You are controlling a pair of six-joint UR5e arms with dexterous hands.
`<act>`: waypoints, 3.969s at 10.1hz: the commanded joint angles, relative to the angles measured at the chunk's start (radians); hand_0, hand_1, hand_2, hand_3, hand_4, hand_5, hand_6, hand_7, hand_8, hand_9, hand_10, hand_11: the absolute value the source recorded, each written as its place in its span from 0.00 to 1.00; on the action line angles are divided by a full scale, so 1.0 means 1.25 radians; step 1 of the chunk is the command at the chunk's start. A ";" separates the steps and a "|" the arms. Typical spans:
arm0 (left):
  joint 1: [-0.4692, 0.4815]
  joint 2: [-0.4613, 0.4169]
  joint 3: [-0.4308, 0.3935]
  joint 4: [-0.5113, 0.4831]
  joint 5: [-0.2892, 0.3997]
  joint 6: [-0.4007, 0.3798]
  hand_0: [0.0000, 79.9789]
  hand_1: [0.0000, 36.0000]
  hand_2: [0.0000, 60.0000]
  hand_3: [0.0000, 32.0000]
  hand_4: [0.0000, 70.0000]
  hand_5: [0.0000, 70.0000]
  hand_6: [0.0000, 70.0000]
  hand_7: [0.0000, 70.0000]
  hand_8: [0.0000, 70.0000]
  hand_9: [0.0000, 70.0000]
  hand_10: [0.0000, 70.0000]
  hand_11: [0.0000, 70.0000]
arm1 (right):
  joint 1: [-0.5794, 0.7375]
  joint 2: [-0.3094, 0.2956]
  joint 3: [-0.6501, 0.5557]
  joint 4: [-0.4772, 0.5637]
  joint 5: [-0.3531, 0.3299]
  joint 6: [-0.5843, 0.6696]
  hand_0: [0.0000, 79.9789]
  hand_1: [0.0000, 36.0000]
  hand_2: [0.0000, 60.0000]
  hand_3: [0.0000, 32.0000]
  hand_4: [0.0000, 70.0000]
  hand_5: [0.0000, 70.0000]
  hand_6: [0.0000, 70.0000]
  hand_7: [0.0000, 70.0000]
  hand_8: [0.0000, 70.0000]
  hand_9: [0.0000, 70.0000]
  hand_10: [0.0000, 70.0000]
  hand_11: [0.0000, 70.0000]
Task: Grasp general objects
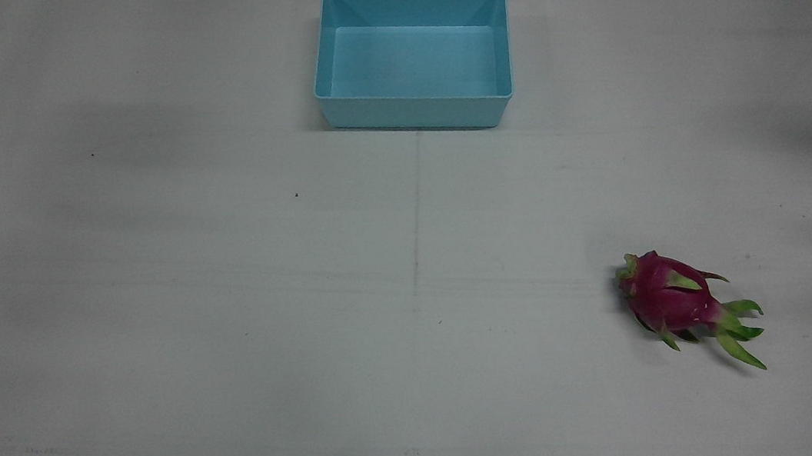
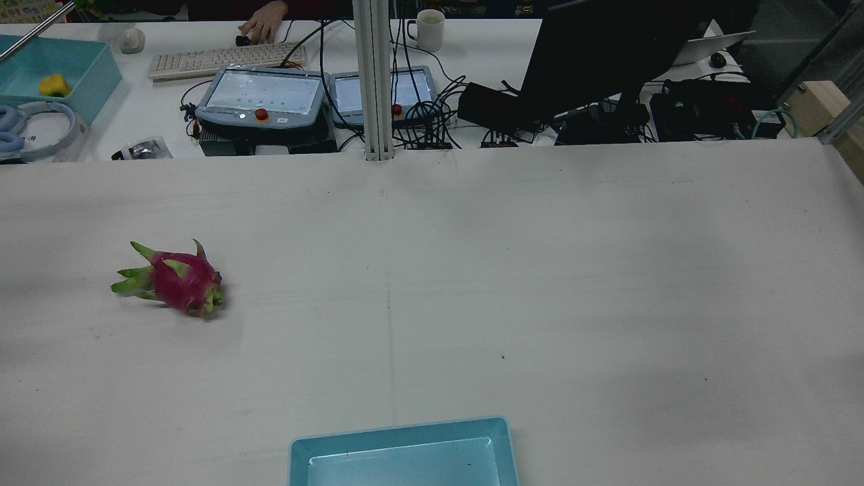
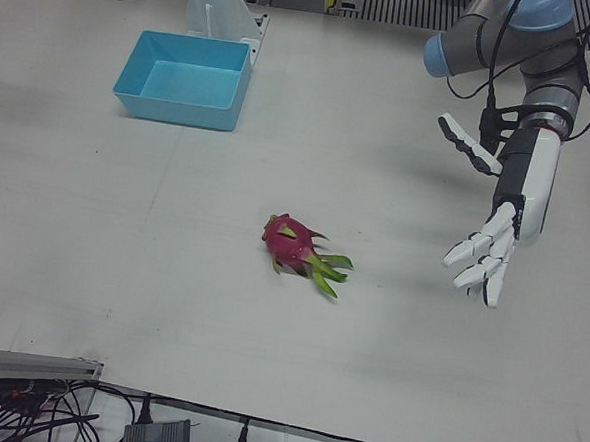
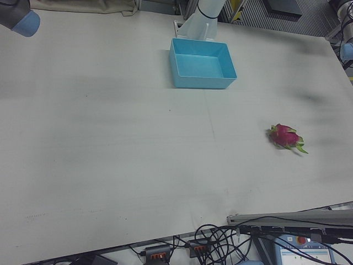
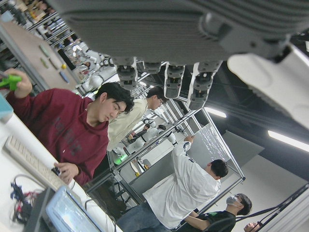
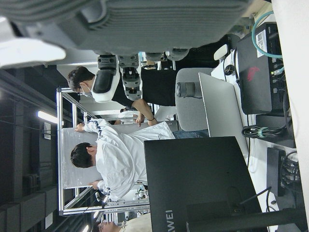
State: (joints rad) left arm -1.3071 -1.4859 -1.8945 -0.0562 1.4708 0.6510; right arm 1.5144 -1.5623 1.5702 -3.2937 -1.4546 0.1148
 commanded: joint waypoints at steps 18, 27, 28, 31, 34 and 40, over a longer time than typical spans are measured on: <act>0.392 -0.079 0.012 -0.145 -0.148 0.649 0.58 0.11 0.00 0.00 0.23 0.21 0.09 0.33 0.04 0.04 0.03 0.05 | 0.000 -0.001 -0.002 0.000 0.000 0.001 0.00 0.00 0.00 0.00 0.00 0.00 0.00 0.00 0.00 0.00 0.00 0.00; 0.485 -0.187 0.177 -0.089 -0.205 0.665 0.59 0.17 0.00 0.31 0.00 0.09 0.00 0.23 0.02 0.03 0.00 0.01 | 0.000 -0.001 -0.001 0.000 0.000 0.001 0.00 0.00 0.00 0.00 0.00 0.00 0.00 0.00 0.00 0.00 0.00 0.00; 0.493 -0.187 0.178 -0.090 -0.214 0.682 0.58 0.16 0.00 0.39 0.00 0.10 0.00 0.22 0.03 0.02 0.00 0.01 | 0.000 -0.001 -0.001 0.000 0.000 0.001 0.00 0.00 0.00 0.00 0.00 0.00 0.00 0.00 0.00 0.00 0.00 0.00; 0.493 -0.217 0.180 -0.051 -0.219 0.689 0.59 0.18 0.00 0.43 0.00 0.11 0.00 0.21 0.02 0.02 0.00 0.01 | 0.000 -0.001 -0.001 0.000 0.000 0.001 0.00 0.00 0.00 0.00 0.00 0.00 0.00 0.00 0.00 0.00 0.00 0.00; 0.493 -0.219 0.217 -0.068 -0.222 0.730 0.62 0.33 0.00 0.22 0.00 0.09 0.00 0.20 0.03 0.02 0.02 0.04 | 0.000 -0.001 -0.001 0.000 0.000 0.001 0.00 0.00 0.00 0.00 0.00 0.00 0.00 0.00 0.00 0.00 0.00 0.00; 0.492 -0.213 0.221 -0.072 -0.232 0.732 0.66 0.35 0.00 0.00 0.00 0.00 0.00 0.17 0.01 0.01 0.03 0.07 | 0.000 -0.001 0.000 0.000 0.000 0.001 0.00 0.00 0.00 0.00 0.00 0.00 0.00 0.00 0.00 0.00 0.00 0.00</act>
State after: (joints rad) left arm -0.6931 -1.7530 -1.6215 -0.1442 1.1822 1.5640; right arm 1.5140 -1.5631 1.5706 -3.2935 -1.4546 0.1166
